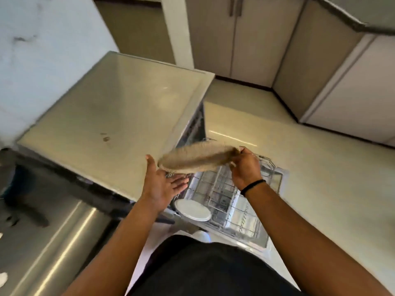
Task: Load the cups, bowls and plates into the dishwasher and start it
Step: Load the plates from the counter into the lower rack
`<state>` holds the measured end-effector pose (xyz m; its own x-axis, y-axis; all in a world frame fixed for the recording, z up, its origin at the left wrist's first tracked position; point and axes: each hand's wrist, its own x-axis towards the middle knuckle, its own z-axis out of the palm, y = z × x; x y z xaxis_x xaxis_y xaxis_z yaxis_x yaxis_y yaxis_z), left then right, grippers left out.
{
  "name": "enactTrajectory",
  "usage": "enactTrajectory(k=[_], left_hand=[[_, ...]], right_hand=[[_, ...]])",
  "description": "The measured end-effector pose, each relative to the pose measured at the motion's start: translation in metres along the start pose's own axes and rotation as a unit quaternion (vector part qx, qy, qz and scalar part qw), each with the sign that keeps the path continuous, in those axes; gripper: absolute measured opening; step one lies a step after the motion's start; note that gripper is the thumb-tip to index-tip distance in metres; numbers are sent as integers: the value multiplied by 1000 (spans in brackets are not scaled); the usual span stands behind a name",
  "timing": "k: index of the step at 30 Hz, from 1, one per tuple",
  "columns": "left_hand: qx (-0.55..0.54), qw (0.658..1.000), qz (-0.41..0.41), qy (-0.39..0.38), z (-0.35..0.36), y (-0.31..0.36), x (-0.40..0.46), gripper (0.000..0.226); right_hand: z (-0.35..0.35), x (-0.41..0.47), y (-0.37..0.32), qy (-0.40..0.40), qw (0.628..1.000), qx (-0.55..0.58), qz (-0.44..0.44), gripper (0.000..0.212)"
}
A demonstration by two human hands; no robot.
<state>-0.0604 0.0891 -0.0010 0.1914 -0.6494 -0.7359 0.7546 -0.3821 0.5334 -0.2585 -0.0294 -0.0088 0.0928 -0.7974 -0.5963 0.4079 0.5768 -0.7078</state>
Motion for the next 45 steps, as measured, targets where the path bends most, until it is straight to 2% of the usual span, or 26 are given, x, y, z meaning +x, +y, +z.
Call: enactTrajectory(k=[3,4,9,11,13,14,16,17,19,21,25,26,28,32,34,36,40,45], left_hand=[[-9,999,-35,-4,26,-1,37,29],[-2,999,-39,4,32,-2,49,18],[158,983,-91,34,40,-21,115,11],[217,969,-112,37,32,-36,144,20],[270,953,-130,44,17,-53,169,33],[309,939,-137,56,11,-61,181,37],[400,904,-131,78,-7,-81,203,46],[444,883,-117,95,-17,-89,212,50],[518,840,-99,131,-34,-107,231,48],[572,796,-109,164,-67,-127,261,39],[678,686,-135,226,-151,-169,315,26],[702,658,-129,241,-149,-170,315,29],[732,625,-122,243,-144,-171,318,33],[796,550,-107,229,-163,-181,347,30],[812,534,-96,216,-169,-185,358,30],[826,513,-95,212,-170,-189,365,32],[836,486,-103,234,-169,-194,366,41],[828,495,-81,252,-183,-197,367,34]], right_hand=[[-27,13,-10,-1,1000,3,-2,57],[-36,17,-12,8,1000,5,2,59],[-87,42,7,79,991,73,85,34],[-100,51,26,111,983,94,116,24],[-105,59,51,148,978,51,135,16],[-107,67,67,168,975,6,146,19],[-116,82,111,195,957,-112,184,40],[-120,86,130,193,945,-166,206,39],[-136,102,177,178,924,-220,257,12],[-146,117,218,133,906,-243,320,14],[-157,150,292,59,873,-264,405,15],[-156,158,306,45,861,-286,419,12],[-155,174,329,28,840,-326,432,15],[-152,200,363,19,831,-348,433,25],[-153,208,376,3,828,-356,434,27],[-154,214,383,-16,822,-384,420,19],[-157,223,387,-21,825,-387,410,16],[-157,217,389,-13,830,-386,402,23]])
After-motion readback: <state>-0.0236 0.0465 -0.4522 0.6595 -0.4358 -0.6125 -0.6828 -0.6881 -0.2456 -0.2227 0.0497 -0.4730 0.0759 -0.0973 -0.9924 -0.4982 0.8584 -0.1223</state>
